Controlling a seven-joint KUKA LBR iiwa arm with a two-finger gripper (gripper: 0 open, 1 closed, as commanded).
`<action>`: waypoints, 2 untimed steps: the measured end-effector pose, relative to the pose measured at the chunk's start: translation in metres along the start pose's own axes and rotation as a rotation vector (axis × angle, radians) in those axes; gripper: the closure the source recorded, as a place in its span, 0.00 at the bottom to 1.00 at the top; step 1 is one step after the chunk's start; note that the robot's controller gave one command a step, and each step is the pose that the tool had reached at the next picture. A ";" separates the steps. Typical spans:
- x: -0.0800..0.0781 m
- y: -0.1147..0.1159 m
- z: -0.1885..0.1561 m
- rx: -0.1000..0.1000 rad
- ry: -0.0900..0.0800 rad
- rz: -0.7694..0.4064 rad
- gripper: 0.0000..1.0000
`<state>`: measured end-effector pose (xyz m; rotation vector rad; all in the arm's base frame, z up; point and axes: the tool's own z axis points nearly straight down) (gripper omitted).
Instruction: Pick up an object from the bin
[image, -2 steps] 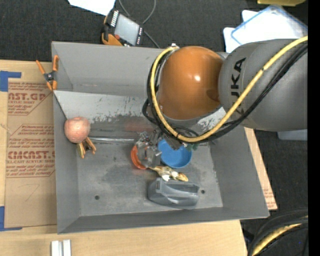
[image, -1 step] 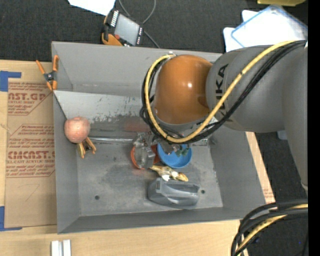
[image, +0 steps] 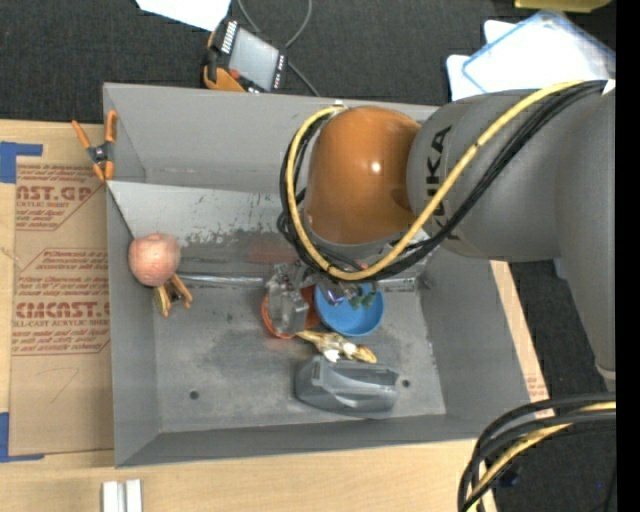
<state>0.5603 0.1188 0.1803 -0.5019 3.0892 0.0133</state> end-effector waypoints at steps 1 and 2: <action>-0.026 -0.006 0.006 0.001 -0.006 -0.336 1.00; -0.014 -0.006 -0.007 0.000 -0.009 -0.142 1.00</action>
Offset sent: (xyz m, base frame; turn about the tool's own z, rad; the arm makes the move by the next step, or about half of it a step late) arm 0.0144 -0.0021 0.0067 -0.1390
